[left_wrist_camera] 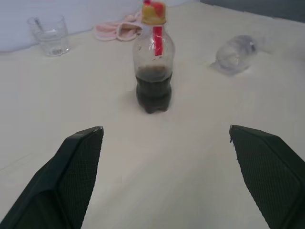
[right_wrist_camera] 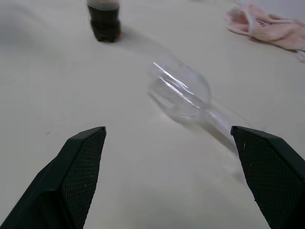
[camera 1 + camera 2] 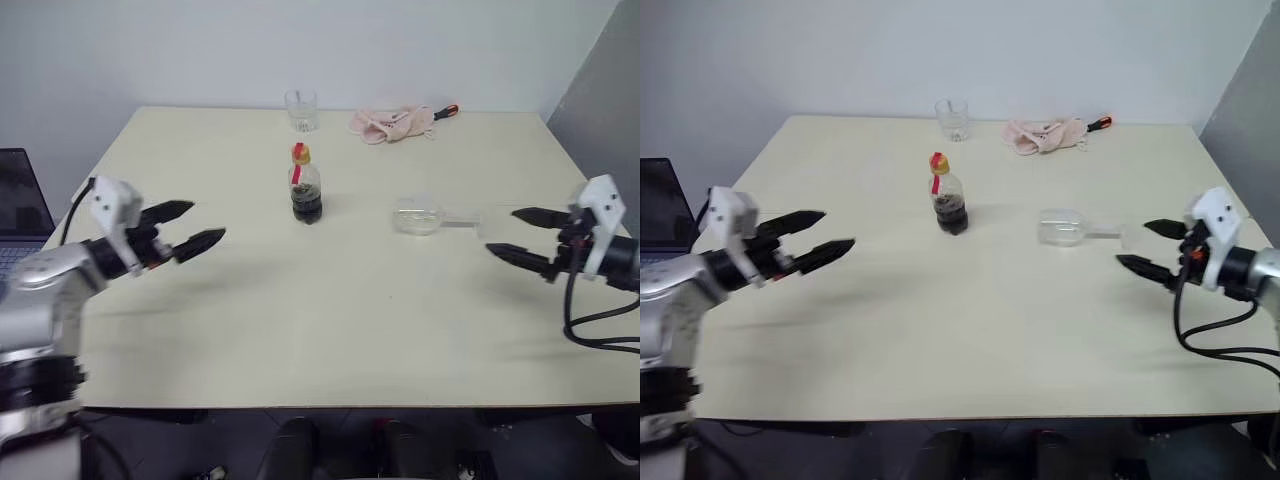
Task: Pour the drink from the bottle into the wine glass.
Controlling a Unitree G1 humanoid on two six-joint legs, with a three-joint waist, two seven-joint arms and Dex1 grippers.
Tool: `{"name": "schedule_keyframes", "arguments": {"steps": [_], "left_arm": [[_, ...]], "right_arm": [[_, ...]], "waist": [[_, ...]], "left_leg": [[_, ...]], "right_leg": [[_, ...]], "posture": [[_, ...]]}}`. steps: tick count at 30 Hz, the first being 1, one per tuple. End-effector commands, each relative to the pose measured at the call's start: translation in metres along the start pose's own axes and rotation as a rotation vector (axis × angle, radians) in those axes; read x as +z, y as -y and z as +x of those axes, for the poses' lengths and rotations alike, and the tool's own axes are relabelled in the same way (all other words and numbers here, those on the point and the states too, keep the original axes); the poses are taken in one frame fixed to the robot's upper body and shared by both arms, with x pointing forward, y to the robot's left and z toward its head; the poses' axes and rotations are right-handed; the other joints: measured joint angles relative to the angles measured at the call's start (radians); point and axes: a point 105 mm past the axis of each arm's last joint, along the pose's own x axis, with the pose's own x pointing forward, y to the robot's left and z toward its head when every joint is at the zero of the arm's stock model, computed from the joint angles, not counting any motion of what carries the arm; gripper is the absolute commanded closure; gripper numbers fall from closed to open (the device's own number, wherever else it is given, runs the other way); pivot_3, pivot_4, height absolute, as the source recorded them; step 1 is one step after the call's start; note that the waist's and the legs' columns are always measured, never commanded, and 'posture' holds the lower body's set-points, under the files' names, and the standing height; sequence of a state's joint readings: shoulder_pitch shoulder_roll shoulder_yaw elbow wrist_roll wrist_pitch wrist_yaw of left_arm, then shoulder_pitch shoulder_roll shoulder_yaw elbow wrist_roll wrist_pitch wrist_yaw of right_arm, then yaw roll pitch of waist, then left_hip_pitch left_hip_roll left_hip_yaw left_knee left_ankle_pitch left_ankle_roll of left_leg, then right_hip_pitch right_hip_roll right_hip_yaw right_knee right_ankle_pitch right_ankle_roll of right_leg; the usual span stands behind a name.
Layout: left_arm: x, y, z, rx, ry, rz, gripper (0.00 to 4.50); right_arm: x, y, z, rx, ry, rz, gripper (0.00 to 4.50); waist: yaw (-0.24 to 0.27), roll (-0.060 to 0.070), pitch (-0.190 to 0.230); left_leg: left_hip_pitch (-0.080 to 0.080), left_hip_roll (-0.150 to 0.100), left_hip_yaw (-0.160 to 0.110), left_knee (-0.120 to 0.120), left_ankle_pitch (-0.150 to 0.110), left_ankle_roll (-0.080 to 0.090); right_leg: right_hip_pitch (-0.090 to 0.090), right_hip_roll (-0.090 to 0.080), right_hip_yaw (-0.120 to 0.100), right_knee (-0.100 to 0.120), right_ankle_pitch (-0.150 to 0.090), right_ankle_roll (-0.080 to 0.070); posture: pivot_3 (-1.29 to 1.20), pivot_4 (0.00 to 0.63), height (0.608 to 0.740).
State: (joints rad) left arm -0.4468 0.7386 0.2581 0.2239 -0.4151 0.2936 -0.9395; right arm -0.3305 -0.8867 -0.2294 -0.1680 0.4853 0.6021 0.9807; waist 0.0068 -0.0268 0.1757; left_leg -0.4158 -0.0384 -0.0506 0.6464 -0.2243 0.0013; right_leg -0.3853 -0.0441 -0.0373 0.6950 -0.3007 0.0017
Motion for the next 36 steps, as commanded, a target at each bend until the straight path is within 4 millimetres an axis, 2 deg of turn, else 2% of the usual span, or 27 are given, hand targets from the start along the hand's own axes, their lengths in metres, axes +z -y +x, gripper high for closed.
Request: {"name": "schedule_keyframes", "arguments": {"steps": [1, 5, 11, 18, 25, 28, 36], "left_arm": [[0.000, 0.007, 0.033, 0.017, 0.034, 0.082, 0.00], [-0.005, 0.016, 0.075, 0.000, 0.052, 0.066, 0.00], [-0.001, 0.020, 0.114, -0.019, 0.055, 0.088, 0.00], [0.004, 0.022, 0.140, 0.019, 0.052, 0.098, 0.00], [0.001, 0.033, 0.158, 0.036, 0.038, 0.078, 0.00], [-0.002, 0.036, 0.164, 0.051, 0.023, 0.080, 0.00], [-0.002, 0.026, 0.168, 0.180, -0.007, 0.066, 0.00]], "right_arm": [[0.021, -0.036, 0.025, 0.113, 0.060, -0.055, 0.02], [0.029, -0.070, 0.053, 0.186, 0.098, -0.069, 0.02], [0.038, -0.100, 0.077, 0.210, 0.146, -0.075, 0.02], [0.041, -0.110, 0.088, 0.189, 0.173, -0.072, 0.02], [0.045, -0.102, 0.097, 0.092, 0.196, -0.110, 0.02], [0.044, -0.103, 0.099, 0.090, 0.195, -0.112, 0.02], [0.044, -0.102, 0.098, 0.091, 0.191, -0.120, 0.02]], "waist": [[0.000, -0.001, 0.001], [-0.001, -0.002, 0.001], [-0.008, -0.002, 0.001], [-0.009, -0.002, 0.001], [-0.009, -0.003, 0.001], [-0.009, -0.003, 0.001], [-0.009, -0.003, 0.001]], "left_leg": [[0.000, 0.000, 0.000, 0.000, 0.000, 0.000], [-0.002, -0.001, 0.000, 0.001, 0.000, 0.000], [-0.002, -0.001, 0.000, 0.001, 0.000, 0.000], [-0.002, -0.001, 0.000, 0.001, 0.000, 0.000], [-0.002, -0.002, 0.000, 0.001, 0.000, 0.000], [-0.002, -0.002, 0.000, 0.001, 0.000, -0.001], [-0.002, -0.002, 0.000, 0.001, 0.000, -0.001]], "right_leg": [[0.000, 0.000, 0.000, 0.000, 0.000, 0.000], [-0.001, 0.000, 0.000, 0.000, 0.000, 0.000], [-0.002, 0.000, -0.001, 0.001, 0.000, 0.000], [-0.002, 0.000, -0.001, 0.001, 0.000, 0.001], [-0.003, 0.000, -0.001, 0.001, 0.000, 0.001], [-0.003, 0.000, -0.001, 0.001, 0.000, 0.001], [-0.003, 0.000, -0.001, 0.001, 0.000, 0.001]], "posture": [[0.00, 0.150, 0.740], [0.00, 0.150, 0.740], [0.00, 0.150, 0.740], [0.00, 0.150, 0.740], [0.00, 0.150, 0.740], [0.00, 0.150, 0.740], [0.00, 0.150, 0.740]]}}
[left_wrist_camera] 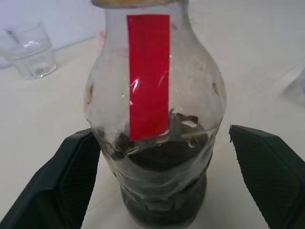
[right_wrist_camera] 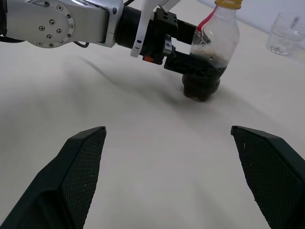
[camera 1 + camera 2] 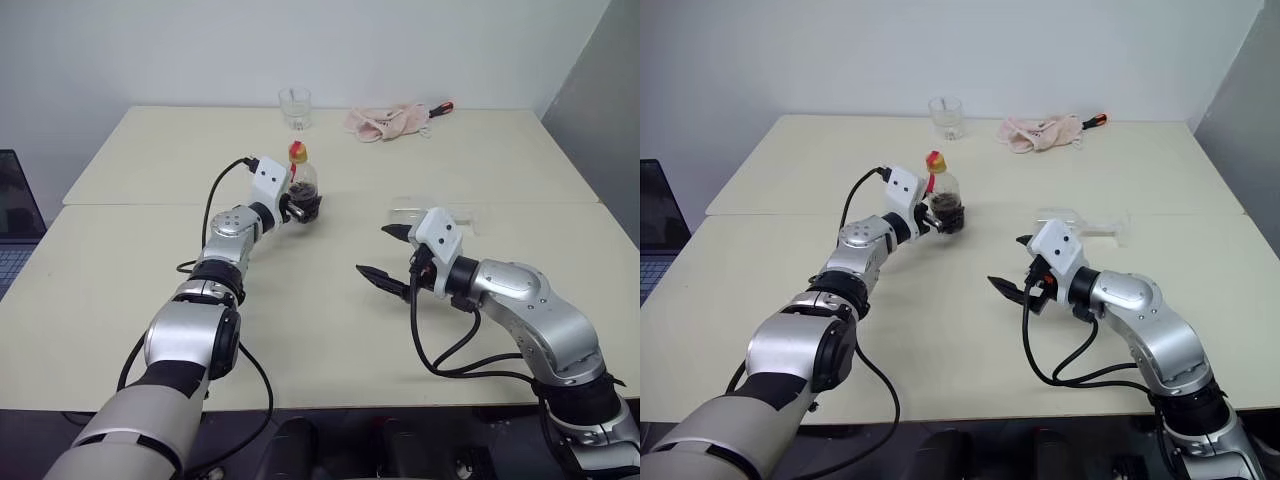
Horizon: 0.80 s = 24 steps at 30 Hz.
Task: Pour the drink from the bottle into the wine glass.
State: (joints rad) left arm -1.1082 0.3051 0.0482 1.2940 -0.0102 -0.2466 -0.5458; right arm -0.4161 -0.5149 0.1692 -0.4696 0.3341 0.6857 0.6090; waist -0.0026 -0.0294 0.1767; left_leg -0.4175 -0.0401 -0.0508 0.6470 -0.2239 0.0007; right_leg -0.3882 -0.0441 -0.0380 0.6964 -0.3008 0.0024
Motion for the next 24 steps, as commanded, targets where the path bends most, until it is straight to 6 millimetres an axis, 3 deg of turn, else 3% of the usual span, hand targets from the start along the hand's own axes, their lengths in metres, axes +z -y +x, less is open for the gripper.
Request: {"name": "schedule_keyframes", "arguments": {"steps": [1, 12, 19, 24], "left_arm": [[0.016, -0.008, 0.005, 0.071, 0.024, 0.022, 0.00], [0.014, 0.004, 0.018, 0.150, 0.010, -0.094, 0.00], [0.014, 0.000, 0.019, 0.252, 0.010, -0.069, 1.71], [0.012, -0.005, 0.016, 0.298, 0.015, -0.058, 2.44]], "right_arm": [[0.014, 0.003, -0.002, -0.008, 0.042, -0.045, 0.02], [0.020, -0.003, -0.003, 0.007, 0.047, -0.036, 0.02], [0.021, -0.003, -0.006, -0.008, 0.037, -0.027, 0.00], [0.023, 0.001, -0.006, -0.035, 0.045, -0.027, 0.00]], "waist": [[0.000, 0.000, 0.000], [0.000, 0.000, 0.000], [0.000, 0.000, 0.000], [-0.001, 0.000, 0.000]], "left_leg": [[0.000, 0.000, 0.000, 0.000, 0.000, 0.000], [0.000, 0.000, 0.000, 0.000, 0.001, -0.002], [0.000, 0.000, 0.000, 0.000, 0.001, -0.002], [0.000, 0.000, 0.000, 0.000, 0.001, -0.002]], "right_leg": [[0.000, 0.000, 0.000, 0.000, 0.000, 0.000], [0.000, 0.000, 0.000, 0.000, 0.000, 0.000], [0.000, 0.000, 0.000, 0.000, 0.000, 0.000], [0.000, 0.000, 0.000, 0.000, 0.000, 0.000]], "posture": [[0.00, 0.150, 0.740], [0.00, 0.150, 0.740], [0.00, 0.150, 0.740], [0.00, 0.150, 0.740]]}}
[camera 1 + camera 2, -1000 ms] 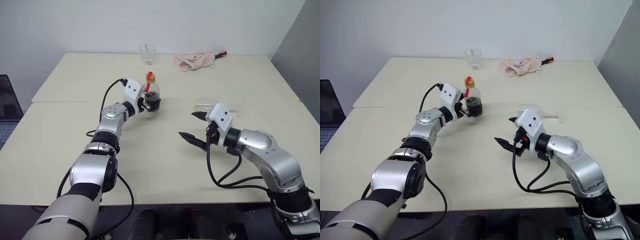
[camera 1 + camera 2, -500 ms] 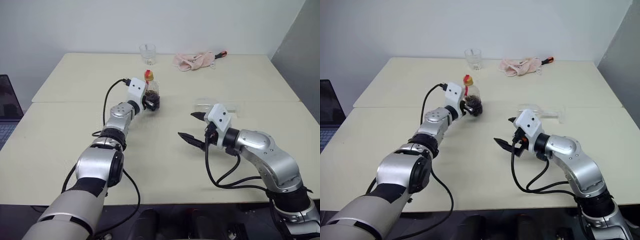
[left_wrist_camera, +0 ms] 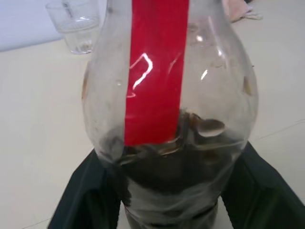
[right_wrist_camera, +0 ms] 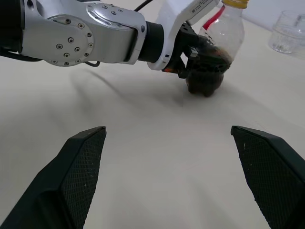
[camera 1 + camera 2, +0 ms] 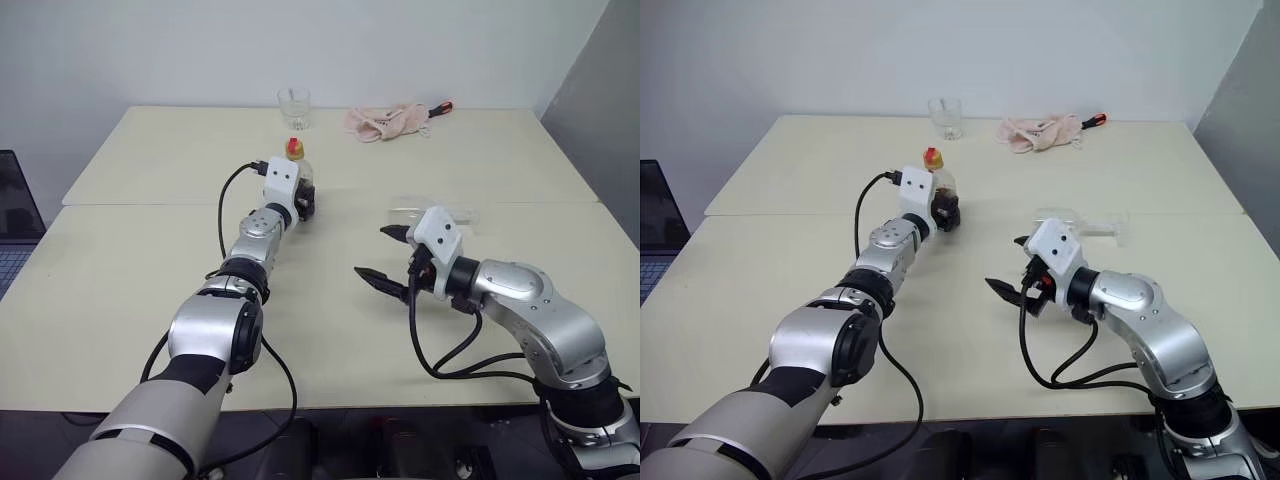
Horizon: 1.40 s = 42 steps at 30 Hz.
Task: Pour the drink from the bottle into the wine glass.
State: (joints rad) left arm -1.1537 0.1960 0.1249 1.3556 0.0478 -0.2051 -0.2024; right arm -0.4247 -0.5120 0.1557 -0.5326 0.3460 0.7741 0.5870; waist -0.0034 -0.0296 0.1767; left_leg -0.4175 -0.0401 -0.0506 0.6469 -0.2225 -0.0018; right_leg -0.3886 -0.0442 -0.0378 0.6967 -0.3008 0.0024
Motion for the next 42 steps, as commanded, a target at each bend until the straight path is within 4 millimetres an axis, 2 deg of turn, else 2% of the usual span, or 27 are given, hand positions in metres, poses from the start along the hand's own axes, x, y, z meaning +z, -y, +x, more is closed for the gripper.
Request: {"name": "schedule_keyframes", "arguments": {"steps": [1, 5, 10, 13, 15, 20, 22, 26, 29, 42], "left_arm": [[0.016, -0.008, 0.001, 0.031, 0.059, 0.014, 2.49], [0.020, -0.005, -0.002, -0.059, 0.095, 0.014, 2.56], [0.025, 0.021, -0.018, -0.426, 0.166, -0.012, 2.72], [0.028, 0.037, -0.049, -0.738, 0.217, 0.000, 2.90], [0.023, 0.044, -0.075, -0.878, 0.204, 0.023, 2.95], [0.010, 0.055, -0.119, -1.040, 0.136, 0.126, 3.07], [0.012, 0.063, -0.134, -1.111, 0.128, 0.146, 3.11], [0.017, 0.075, -0.149, -1.180, 0.137, 0.176, 3.19], [0.017, 0.081, -0.153, -1.195, 0.145, 0.187, 3.21], [0.018, 0.088, -0.153, -1.175, 0.193, 0.227, 3.43]], "right_arm": [[0.018, 0.005, -0.003, -0.036, 0.063, -0.033, 0.00], [0.023, 0.015, -0.007, -0.073, 0.076, -0.020, 0.00], [0.037, 0.029, -0.020, -0.121, 0.089, -0.019, 0.00], [0.047, 0.031, -0.030, -0.107, 0.101, -0.015, 0.00], [0.052, 0.026, -0.036, -0.059, 0.118, -0.003, 0.00], [0.065, 0.012, -0.043, 0.068, 0.151, 0.023, 0.00], [0.070, 0.004, -0.043, 0.127, 0.157, 0.017, 0.00], [0.074, -0.011, -0.040, 0.208, 0.168, 0.024, 0.00], [0.076, -0.019, -0.034, 0.229, 0.178, 0.036, 0.00], [0.073, -0.022, -0.015, 0.179, 0.198, 0.097, 0.00]], "waist": [[0.000, 0.000, 0.000], [0.000, 0.000, 0.000], [0.000, 0.000, 0.000], [-0.003, 0.000, 0.000], [-0.010, 0.000, 0.000], [-0.022, 0.001, 0.000], [-0.023, 0.001, 0.000], [-0.014, 0.001, 0.000], [-0.014, 0.001, 0.000], [-0.014, 0.001, 0.000]], "left_leg": [[0.000, 0.000, 0.000, 0.000, 0.000, 0.000], [0.000, 0.000, 0.000, 0.000, 0.001, -0.001], [0.000, 0.000, 0.001, 0.000, 0.001, -0.002], [0.000, 0.000, 0.001, -0.001, 0.001, -0.002], [0.000, 0.001, 0.001, -0.001, 0.001, -0.002], [0.000, 0.001, -0.001, -0.001, 0.000, 0.001], [0.000, 0.001, -0.001, -0.001, -0.001, 0.002], [0.000, 0.001, -0.001, 0.000, -0.001, 0.003], [0.000, 0.001, -0.001, 0.000, -0.002, 0.003], [0.000, 0.001, -0.001, -0.001, -0.002, 0.003]], "right_leg": [[0.000, 0.000, 0.000, 0.000, 0.000, 0.000], [0.000, 0.000, 0.000, 0.000, 0.000, 0.000], [0.000, 0.000, 0.000, 0.000, 0.000, 0.000], [0.000, 0.000, 0.001, -0.001, 0.000, 0.000], [0.000, 0.000, 0.001, -0.001, 0.000, -0.001], [0.000, 0.000, 0.002, 0.000, 0.000, -0.001], [0.000, 0.000, 0.001, 0.000, 0.000, -0.001], [0.001, 0.000, 0.001, -0.001, 0.000, -0.001], [0.001, 0.000, 0.001, -0.001, 0.000, -0.001], [0.001, 0.000, 0.001, 0.000, 0.000, -0.001]], "posture": [[0.00, 0.150, 0.740], [0.00, 0.150, 0.740], [0.00, 0.150, 0.740], [0.00, 0.150, 0.740], [0.00, 0.150, 0.740], [0.00, 0.150, 0.740], [0.00, 0.150, 0.740], [0.00, 0.150, 0.740], [0.00, 0.150, 0.740], [0.00, 0.150, 0.740]]}}
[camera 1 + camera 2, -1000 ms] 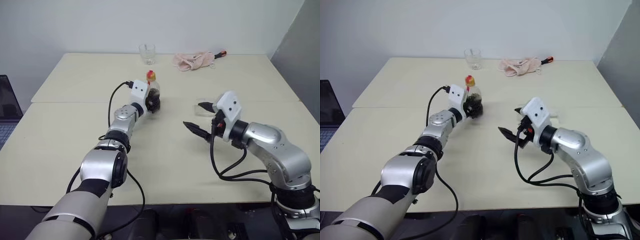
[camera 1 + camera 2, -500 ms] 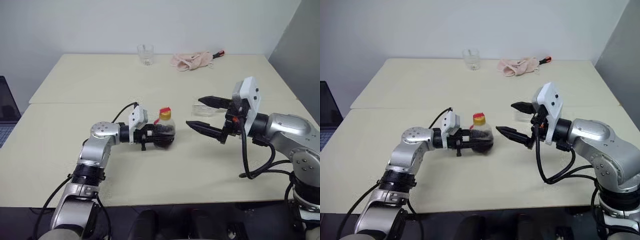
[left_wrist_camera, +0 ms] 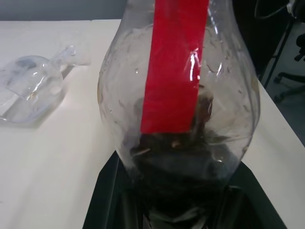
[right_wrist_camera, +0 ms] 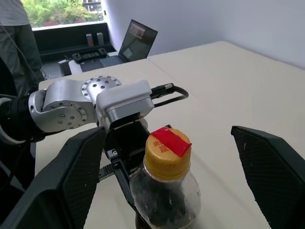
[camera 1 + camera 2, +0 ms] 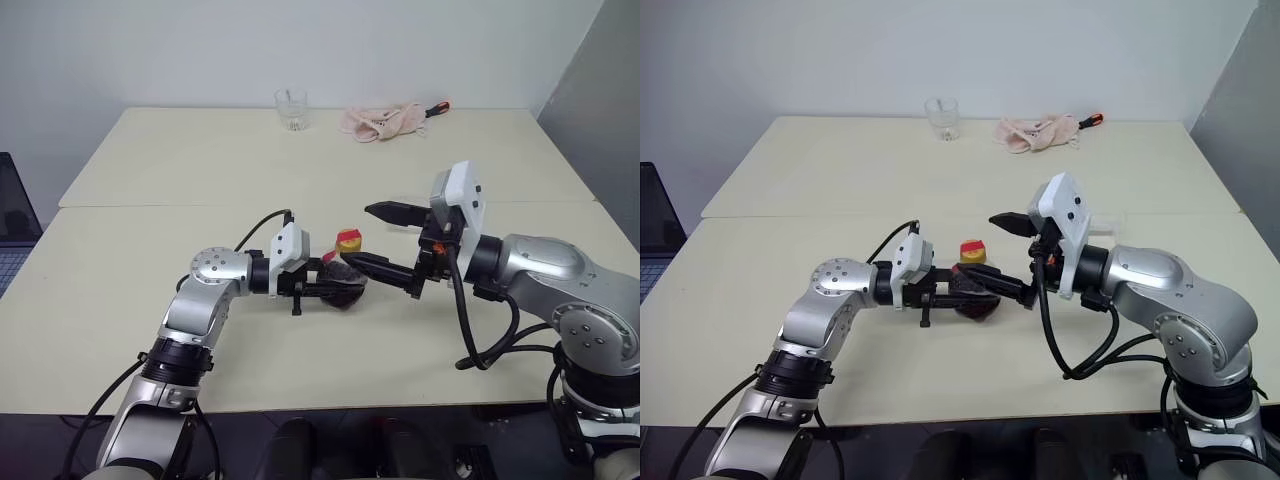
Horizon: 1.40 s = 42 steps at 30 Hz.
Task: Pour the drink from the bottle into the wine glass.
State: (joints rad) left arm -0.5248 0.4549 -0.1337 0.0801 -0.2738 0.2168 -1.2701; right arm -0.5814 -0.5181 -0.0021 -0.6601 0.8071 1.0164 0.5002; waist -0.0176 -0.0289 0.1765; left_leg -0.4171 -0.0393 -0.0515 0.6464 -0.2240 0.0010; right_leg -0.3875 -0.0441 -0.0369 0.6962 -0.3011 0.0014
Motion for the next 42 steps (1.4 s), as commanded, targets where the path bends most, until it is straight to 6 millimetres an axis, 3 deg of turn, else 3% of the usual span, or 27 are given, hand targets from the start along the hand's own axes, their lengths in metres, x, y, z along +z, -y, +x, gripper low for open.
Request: {"name": "schedule_keyframes", "arguments": {"steps": [1, 11, 15, 32, 35, 39, 42], "left_arm": [[0.0159, -0.0008, 0.0029, 0.006, 0.043, 0.080, 3.44], [0.0175, 0.0020, 0.0060, 0.015, 0.066, 0.075, 3.52], [0.0173, 0.0030, 0.0068, 0.015, 0.069, 0.072, 3.55], [0.0196, 0.0025, 0.0081, 0.028, 0.087, 0.074, 3.60], [0.0192, 0.0035, 0.0082, 0.027, 0.088, 0.071, 3.60], [0.0193, 0.0040, 0.0083, 0.029, 0.091, 0.068, 3.60], [0.0194, 0.0045, 0.0088, 0.029, 0.094, 0.065, 3.60]], "right_arm": [[0.0058, -0.0017, 0.0036, -0.009, 0.031, -0.021, 0.00], [0.0019, 0.0015, 0.0091, -0.035, 0.049, 0.014, 0.00], [0.0024, 0.0014, 0.0088, -0.031, 0.050, 0.013, 1.22], [-0.0017, 0.0028, 0.0103, -0.027, 0.029, 0.018, 1.25], [-0.0024, 0.0032, 0.0107, -0.026, 0.025, 0.017, 1.82], [-0.0029, 0.0028, 0.0112, -0.021, 0.024, 0.018, 3.17], [-0.0008, 0.0028, 0.0110, -0.013, 0.033, 0.017, 3.24]], "waist": [[0.000, 0.000, 0.000], [0.000, 0.000, 0.000], [0.000, 0.000, 0.000], [0.000, 0.000, 0.000], [0.000, 0.000, 0.000], [0.000, 0.000, 0.000], [0.000, 0.000, 0.000]], "left_leg": [[0.000, 0.000, 0.000, 0.000, 0.000, 0.000], [0.000, 0.000, 0.000, 0.000, 0.000, 0.000], [0.000, 0.000, 0.000, 0.000, 0.000, 0.000], [0.000, 0.000, 0.000, 0.000, 0.000, 0.000], [0.000, 0.000, 0.000, 0.000, 0.000, 0.000], [0.000, 0.000, 0.000, 0.000, 0.000, 0.000], [0.000, 0.000, 0.000, 0.000, 0.000, 0.000]], "right_leg": [[0.000, 0.000, 0.000, 0.000, 0.000, 0.000], [0.000, 0.000, 0.000, 0.000, 0.000, 0.000], [0.000, 0.000, 0.000, 0.000, 0.000, 0.000], [0.000, 0.000, 0.000, 0.000, 0.000, 0.000], [0.000, 0.000, 0.000, 0.000, 0.000, 0.000], [0.000, 0.000, 0.000, 0.000, 0.000, 0.000], [0.000, 0.000, 0.000, 0.000, 0.000, 0.000]], "posture": [[0.00, 0.150, 0.740], [0.00, 0.150, 0.740], [0.00, 0.150, 0.740], [0.00, 0.150, 0.740], [0.00, 0.150, 0.740], [0.00, 0.150, 0.740], [0.00, 0.150, 0.740]]}}
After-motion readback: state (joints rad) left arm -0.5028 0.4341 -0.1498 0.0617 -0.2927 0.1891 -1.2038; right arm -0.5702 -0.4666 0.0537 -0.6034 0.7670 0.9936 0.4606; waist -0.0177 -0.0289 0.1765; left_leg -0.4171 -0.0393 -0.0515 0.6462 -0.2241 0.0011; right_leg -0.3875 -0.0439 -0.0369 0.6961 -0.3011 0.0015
